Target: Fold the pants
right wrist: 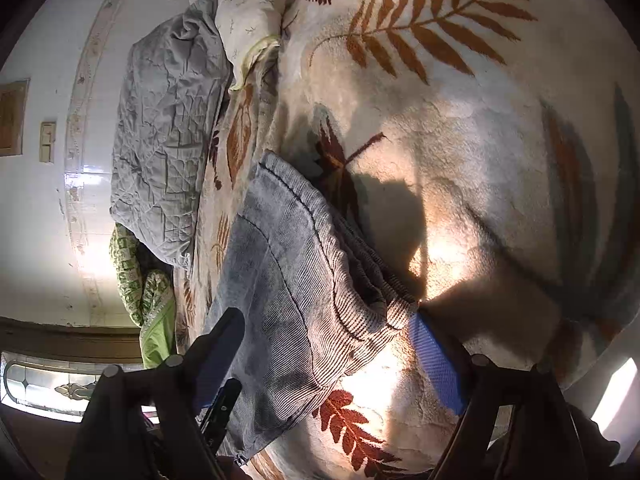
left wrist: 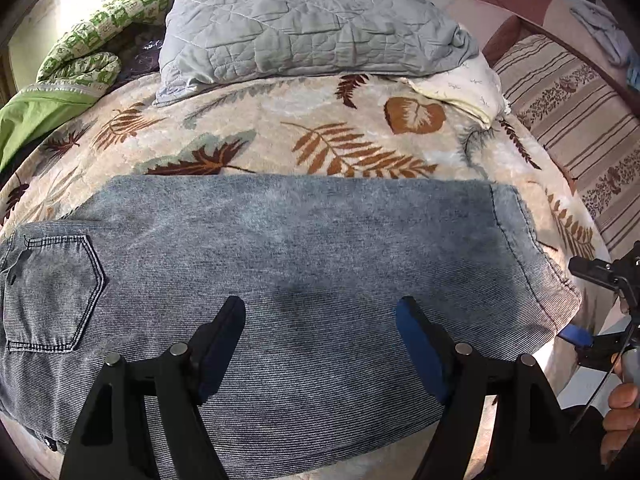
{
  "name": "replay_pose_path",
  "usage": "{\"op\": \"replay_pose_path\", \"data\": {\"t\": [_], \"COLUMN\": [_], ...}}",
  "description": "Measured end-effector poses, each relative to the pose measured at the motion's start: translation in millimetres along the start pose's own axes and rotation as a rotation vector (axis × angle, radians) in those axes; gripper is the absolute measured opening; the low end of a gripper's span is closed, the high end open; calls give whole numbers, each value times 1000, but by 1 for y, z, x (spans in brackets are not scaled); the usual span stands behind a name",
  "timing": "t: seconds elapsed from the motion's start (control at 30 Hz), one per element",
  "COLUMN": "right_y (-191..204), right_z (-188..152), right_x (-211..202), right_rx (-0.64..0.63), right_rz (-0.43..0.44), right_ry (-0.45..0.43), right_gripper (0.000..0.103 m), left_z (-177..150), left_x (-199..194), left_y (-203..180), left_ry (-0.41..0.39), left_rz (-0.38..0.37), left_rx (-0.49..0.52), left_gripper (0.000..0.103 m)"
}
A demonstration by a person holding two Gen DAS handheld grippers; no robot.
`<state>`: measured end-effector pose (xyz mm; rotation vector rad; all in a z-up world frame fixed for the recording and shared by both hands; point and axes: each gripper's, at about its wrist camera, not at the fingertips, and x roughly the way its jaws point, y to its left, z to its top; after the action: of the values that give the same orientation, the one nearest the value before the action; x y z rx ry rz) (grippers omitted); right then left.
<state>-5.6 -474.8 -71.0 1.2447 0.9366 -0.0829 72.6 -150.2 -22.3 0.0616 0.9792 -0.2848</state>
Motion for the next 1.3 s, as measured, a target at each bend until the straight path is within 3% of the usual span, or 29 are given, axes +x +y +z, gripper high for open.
{"op": "replay_pose_path", "data": {"t": [0.1, 0.13, 0.17, 0.2, 0.23, 0.4, 0.5, 0.53, 0.6, 0.67, 0.77, 0.83, 0.9, 0.97, 1.0, 1.07, 1.13, 1.3], "right_y": [7, 9, 11, 12, 11, 20, 26, 26, 27, 32, 47, 60, 76, 96, 108, 133, 161, 230], "right_z": [0, 0, -1, -1, -1, -3, -4, -4, -4, -6, -10, -12, -16, -23, -27, -39, -57, -119], "right_x": [3, 3, 3, 2, 2, 6, 5, 5, 5, 4, -3, -7, -13, -17, -19, -23, -26, -17], "right_rx": [-35, -52, -70, -86, -98, -193, -229, -231, -241, -262, -320, -349, -396, -445, -471, -535, -606, -814], "right_rz": [-35, -56, -80, -109, -131, -183, -205, -207, -214, -228, -246, -248, -252, -246, -237, -214, -183, -81], "right_ry": [-2, -2, -7, -15, -16, -16, -25, -25, -25, -29, -55, -64, -89, -109, -117, -130, -142, -115], "right_gripper": [84, 79, 65, 52, 29, 27, 27, 27, 27, 27, 27, 26, 26, 25, 25, 25, 25, 25], "left_z": [-4, -8, -11, -12, -12, -6, -5, -7, -15, -18, -14, -11, -12, -19, -18, -12, -8, -21], "left_x": [28, 33, 31, 31, 31, 22, 0, 0, 26, 26, 23, 11, 7, 28, 24, 14, -2, -59], "left_y": [-6, -5, -5, -5, -5, -5, -1, 0, -1, 6, 6, 10, 14, 12, 14, 26, 46, 121], "left_ry": [100, 94, 53, 52, 52, 79, 16, 15, 123, 86, 102, 66, 40, 116, 86, 113, 81, -49], "left_rz": [83, 92, 114, 125, 128, 129, 106, 131, 179, 165, 148, 131, 160, 171, 159, 84, 42, 36], "left_rx": [68, 77, 79, 77, 70, 85, 72, 85, 135, 103, 100, 79, 68, 128, 138, 74, -20, -236], "left_gripper": [79, 82, 89, 90, 90, 88, 87, 87, 87, 91, 88, 84, 84, 86, 86, 83, 83, 83]}}
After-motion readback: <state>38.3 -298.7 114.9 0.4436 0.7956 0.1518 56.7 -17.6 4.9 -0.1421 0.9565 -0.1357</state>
